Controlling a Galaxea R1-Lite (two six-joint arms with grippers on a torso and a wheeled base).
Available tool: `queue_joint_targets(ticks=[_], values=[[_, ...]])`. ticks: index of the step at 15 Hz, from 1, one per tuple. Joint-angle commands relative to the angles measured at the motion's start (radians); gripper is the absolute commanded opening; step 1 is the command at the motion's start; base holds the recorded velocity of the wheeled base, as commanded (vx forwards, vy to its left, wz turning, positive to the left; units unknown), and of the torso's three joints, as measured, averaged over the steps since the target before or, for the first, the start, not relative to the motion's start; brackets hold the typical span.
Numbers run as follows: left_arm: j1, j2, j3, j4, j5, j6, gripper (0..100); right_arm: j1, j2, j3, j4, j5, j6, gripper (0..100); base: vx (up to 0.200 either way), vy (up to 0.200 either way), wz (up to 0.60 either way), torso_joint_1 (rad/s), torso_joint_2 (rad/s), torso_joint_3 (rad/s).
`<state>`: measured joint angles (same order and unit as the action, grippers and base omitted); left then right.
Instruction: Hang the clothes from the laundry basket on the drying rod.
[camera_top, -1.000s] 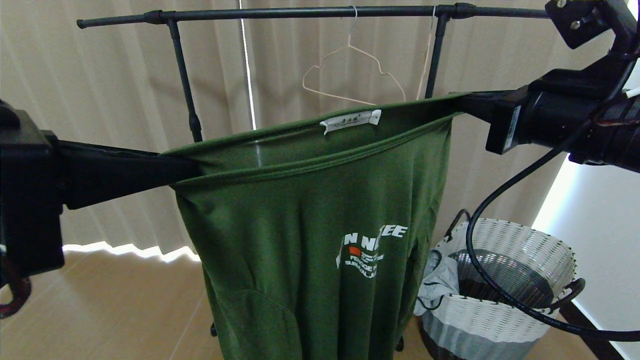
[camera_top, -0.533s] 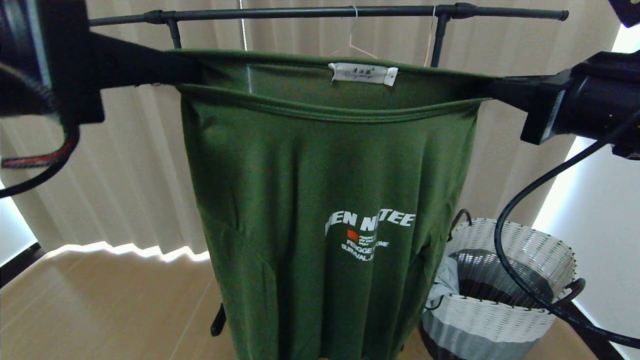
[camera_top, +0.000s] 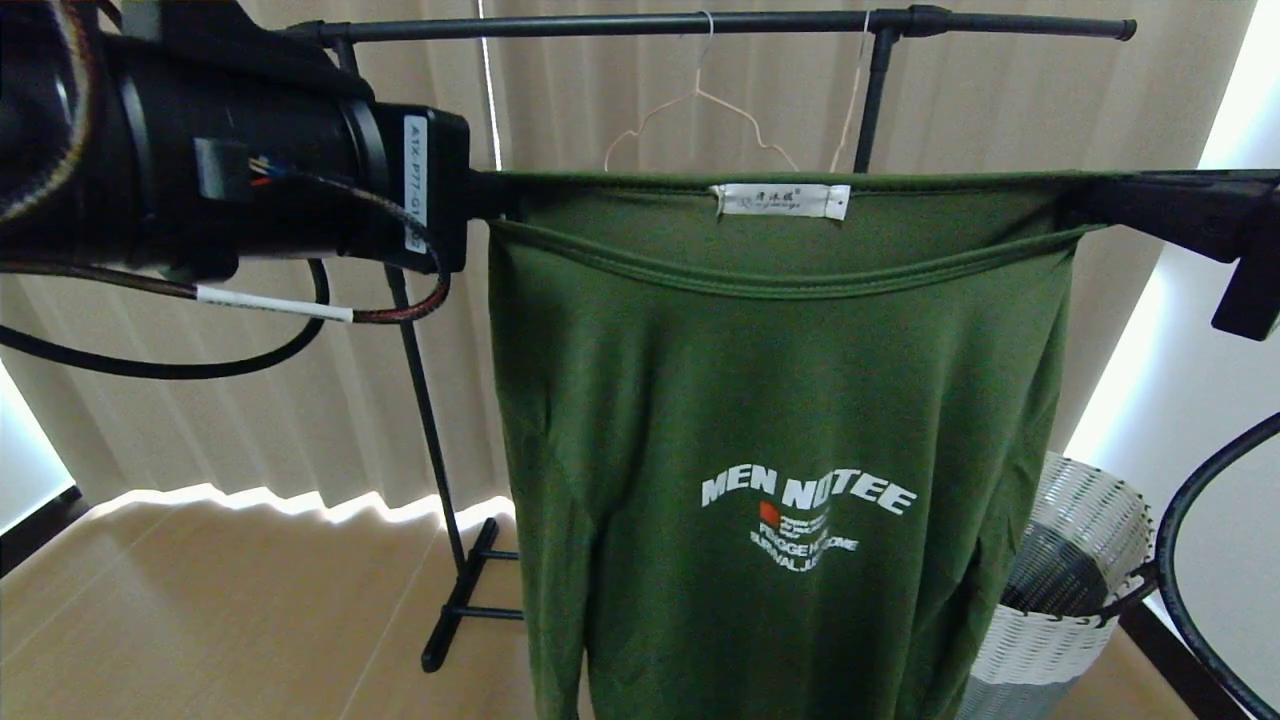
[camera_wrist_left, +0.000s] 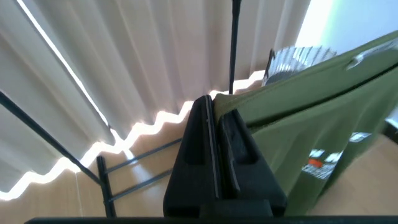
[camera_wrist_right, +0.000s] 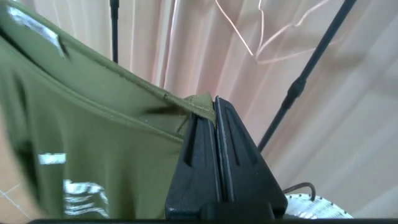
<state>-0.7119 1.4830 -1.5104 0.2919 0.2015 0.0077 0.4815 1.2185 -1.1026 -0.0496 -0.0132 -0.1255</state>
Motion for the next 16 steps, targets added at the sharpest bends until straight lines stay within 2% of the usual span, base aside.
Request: queue_joint_targets(ticks=[1,16], values=[[0.0,0.002,0.024,-0.004,0.001,0.0,0,0.002,-0.011,0.006,-0.003,0.001,0.0,0,0.0,0.0,0.0,0.0,0.0,0.0],[-0.001,-0.026,0.067,-0.005,-0.001,0.003,0,0.002,0.01,0.024,0.0,-0.002,0.0,0,0.0,0.0,0.0,0.0,0.0,0.0]])
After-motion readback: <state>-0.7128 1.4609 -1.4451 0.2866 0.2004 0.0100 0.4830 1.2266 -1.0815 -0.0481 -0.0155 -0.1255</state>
